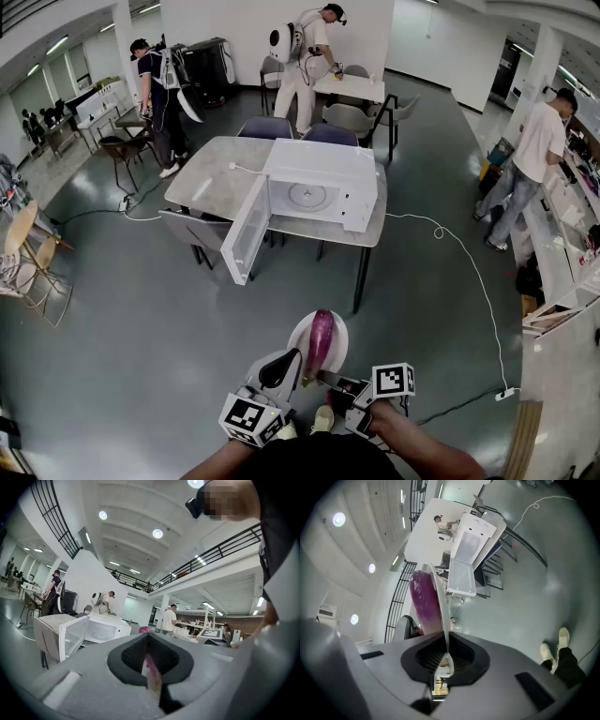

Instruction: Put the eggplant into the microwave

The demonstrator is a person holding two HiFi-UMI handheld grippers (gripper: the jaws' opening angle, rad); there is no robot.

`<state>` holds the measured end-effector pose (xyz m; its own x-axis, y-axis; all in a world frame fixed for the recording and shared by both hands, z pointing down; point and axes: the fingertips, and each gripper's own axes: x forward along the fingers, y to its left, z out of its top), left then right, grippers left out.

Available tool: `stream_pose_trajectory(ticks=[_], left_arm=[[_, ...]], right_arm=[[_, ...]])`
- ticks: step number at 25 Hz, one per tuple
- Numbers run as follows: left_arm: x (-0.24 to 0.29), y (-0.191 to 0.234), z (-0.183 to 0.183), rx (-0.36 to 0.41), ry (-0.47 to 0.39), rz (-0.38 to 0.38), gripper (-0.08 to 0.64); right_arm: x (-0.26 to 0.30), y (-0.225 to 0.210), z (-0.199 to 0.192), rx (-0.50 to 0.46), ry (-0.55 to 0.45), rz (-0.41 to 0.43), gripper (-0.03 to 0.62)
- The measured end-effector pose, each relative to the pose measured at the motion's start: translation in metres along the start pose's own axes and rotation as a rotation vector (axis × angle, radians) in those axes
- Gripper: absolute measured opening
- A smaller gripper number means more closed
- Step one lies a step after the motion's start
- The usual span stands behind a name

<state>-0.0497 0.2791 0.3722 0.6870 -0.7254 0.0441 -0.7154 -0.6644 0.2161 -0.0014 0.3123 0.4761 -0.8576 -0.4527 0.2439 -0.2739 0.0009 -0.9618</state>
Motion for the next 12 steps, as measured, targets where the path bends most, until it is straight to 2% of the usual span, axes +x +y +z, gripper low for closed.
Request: stream_pose_trajectory(ticks=[12], left_arm=[[0.0063, 0.0016, -0.0052, -0.006, 0.003, 0.009, 0.009]], right_arm=[[0.0, -0.0014, 0.006, -0.016, 0.025, -0.005, 0.023]])
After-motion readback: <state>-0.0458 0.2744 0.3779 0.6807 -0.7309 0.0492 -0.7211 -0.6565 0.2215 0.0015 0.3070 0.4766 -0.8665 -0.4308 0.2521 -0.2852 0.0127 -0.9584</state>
